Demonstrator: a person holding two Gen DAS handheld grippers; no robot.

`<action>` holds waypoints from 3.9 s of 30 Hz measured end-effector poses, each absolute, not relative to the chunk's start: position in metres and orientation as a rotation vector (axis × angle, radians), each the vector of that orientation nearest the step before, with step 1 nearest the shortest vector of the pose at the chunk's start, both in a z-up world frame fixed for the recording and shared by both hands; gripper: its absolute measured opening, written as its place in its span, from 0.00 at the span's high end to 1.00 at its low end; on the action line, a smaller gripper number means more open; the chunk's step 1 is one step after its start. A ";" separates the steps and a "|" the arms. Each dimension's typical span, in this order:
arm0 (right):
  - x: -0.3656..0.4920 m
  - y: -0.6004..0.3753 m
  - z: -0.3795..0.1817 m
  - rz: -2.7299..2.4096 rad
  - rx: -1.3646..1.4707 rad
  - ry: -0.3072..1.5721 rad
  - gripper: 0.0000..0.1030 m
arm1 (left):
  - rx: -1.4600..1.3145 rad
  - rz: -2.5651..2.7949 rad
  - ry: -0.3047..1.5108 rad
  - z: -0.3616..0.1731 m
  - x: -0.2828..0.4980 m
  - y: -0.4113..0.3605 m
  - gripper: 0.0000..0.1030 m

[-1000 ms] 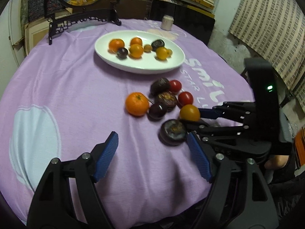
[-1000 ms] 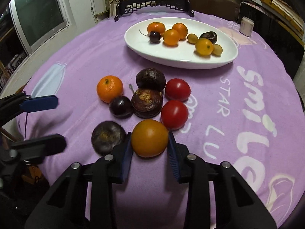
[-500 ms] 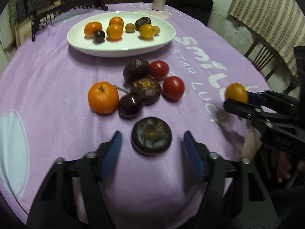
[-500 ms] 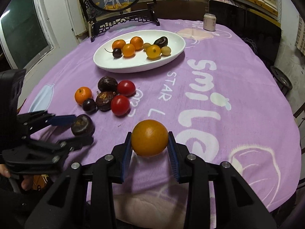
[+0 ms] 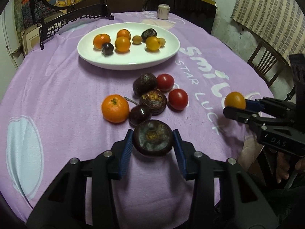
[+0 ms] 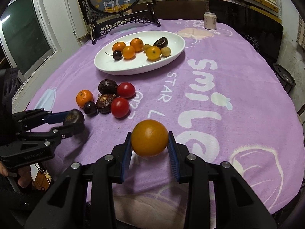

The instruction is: Organize fruits

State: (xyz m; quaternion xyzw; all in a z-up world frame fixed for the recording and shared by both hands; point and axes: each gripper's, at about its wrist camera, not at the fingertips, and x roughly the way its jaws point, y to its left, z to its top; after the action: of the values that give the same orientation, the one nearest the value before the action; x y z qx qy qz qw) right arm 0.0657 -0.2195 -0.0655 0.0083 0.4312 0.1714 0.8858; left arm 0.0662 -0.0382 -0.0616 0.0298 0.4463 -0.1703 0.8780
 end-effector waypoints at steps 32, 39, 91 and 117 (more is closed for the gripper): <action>0.302 -0.140 -0.040 0.382 -0.076 0.907 0.65 | -0.110 -0.203 0.898 -0.009 0.327 -0.012 0.59; 0.297 -0.138 -0.042 0.332 -0.127 0.847 0.52 | -0.124 -0.198 0.879 -0.008 0.320 -0.006 0.51; 0.112 -0.184 -0.075 0.379 -0.035 0.955 0.71 | 0.128 -0.272 0.944 -0.088 0.131 -0.015 0.30; 0.125 -0.171 -0.054 0.437 -0.035 0.918 0.71 | 0.022 -0.325 0.892 -0.045 0.124 -0.003 0.64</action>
State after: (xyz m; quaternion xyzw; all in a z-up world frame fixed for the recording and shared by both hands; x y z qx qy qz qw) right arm 0.1247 -0.1709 -0.0545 -0.0166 0.4397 0.2091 0.8733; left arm 0.1236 -0.0026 -0.0455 0.0106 0.4296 -0.1563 0.8893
